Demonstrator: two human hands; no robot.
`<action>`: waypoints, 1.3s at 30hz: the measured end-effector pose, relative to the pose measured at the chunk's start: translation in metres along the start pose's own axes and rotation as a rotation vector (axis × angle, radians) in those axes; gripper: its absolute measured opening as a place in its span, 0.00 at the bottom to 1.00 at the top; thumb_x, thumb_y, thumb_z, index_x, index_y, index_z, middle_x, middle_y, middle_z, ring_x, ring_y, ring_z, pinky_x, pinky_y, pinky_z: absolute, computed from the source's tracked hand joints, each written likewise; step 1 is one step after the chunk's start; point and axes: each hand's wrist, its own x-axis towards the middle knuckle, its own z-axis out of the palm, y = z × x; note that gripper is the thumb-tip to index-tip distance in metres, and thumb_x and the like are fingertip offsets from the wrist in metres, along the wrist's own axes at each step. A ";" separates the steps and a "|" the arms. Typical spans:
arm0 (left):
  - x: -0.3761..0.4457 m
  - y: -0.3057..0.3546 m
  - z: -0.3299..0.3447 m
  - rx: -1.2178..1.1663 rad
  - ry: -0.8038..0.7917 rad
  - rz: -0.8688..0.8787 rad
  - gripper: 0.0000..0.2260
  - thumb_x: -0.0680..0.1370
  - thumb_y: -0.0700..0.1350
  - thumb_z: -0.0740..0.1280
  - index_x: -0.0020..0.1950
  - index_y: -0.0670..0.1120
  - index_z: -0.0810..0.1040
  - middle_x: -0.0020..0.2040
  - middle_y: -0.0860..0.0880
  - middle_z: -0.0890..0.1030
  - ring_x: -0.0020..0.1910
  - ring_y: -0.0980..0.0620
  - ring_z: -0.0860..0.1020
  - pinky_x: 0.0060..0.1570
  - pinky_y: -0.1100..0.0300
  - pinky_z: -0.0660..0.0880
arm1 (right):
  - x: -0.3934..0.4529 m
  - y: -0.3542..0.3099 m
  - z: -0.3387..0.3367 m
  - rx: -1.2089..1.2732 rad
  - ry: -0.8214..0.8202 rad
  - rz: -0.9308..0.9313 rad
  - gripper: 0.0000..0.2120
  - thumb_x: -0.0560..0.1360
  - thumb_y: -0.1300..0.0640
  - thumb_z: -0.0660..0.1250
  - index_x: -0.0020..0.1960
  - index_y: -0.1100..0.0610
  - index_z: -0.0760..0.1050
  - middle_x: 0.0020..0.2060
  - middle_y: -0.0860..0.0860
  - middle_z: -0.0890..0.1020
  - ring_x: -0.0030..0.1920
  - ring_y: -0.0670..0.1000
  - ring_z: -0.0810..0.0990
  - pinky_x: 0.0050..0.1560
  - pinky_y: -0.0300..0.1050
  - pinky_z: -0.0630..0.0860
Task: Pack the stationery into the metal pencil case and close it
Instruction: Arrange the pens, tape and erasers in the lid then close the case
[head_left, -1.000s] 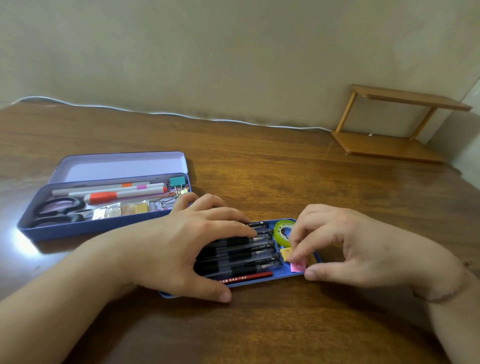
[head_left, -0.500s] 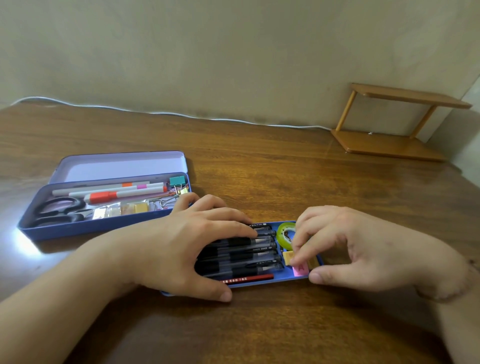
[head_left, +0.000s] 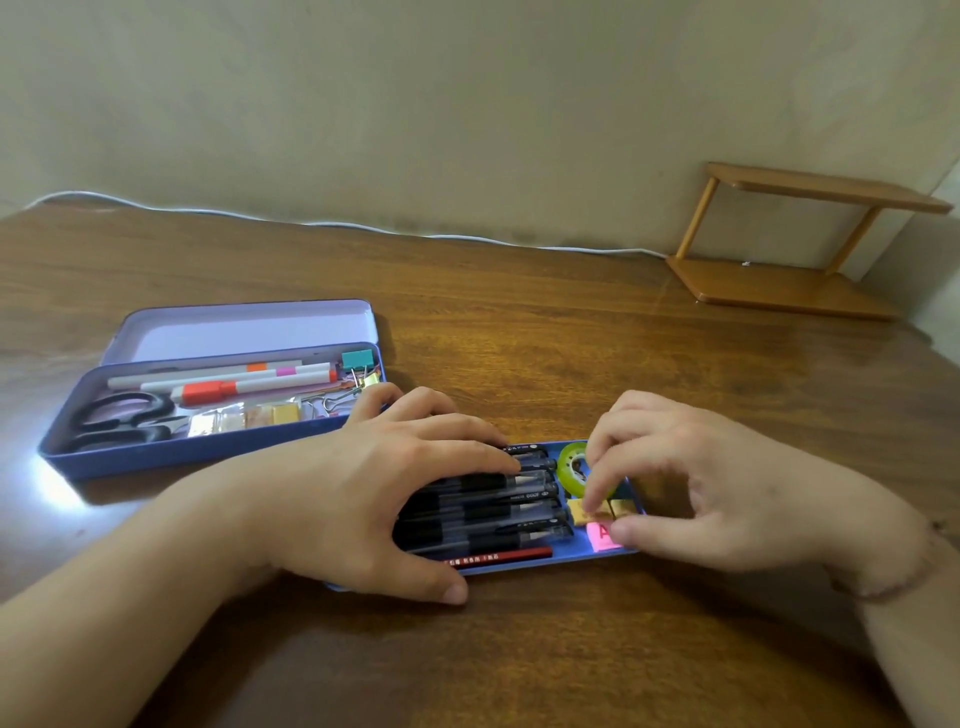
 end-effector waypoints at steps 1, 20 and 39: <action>0.000 0.000 0.000 0.006 0.002 0.002 0.38 0.67 0.73 0.66 0.75 0.64 0.60 0.74 0.66 0.62 0.71 0.63 0.55 0.71 0.50 0.51 | 0.000 -0.001 -0.001 0.034 -0.015 0.008 0.17 0.70 0.37 0.70 0.57 0.39 0.77 0.55 0.35 0.73 0.63 0.44 0.69 0.57 0.45 0.74; -0.012 0.015 -0.023 0.192 0.012 -0.092 0.43 0.69 0.72 0.64 0.78 0.61 0.48 0.71 0.59 0.70 0.65 0.60 0.65 0.67 0.60 0.61 | 0.009 -0.002 0.009 0.209 0.088 0.194 0.51 0.62 0.44 0.79 0.70 0.28 0.47 0.62 0.33 0.71 0.62 0.37 0.65 0.57 0.33 0.65; -0.152 -0.091 -0.031 -0.134 0.312 -0.552 0.46 0.60 0.74 0.70 0.70 0.77 0.46 0.65 0.65 0.67 0.67 0.55 0.66 0.70 0.55 0.64 | 0.150 -0.055 0.023 0.313 0.146 0.030 0.44 0.62 0.40 0.77 0.69 0.29 0.54 0.63 0.40 0.70 0.65 0.45 0.69 0.66 0.50 0.72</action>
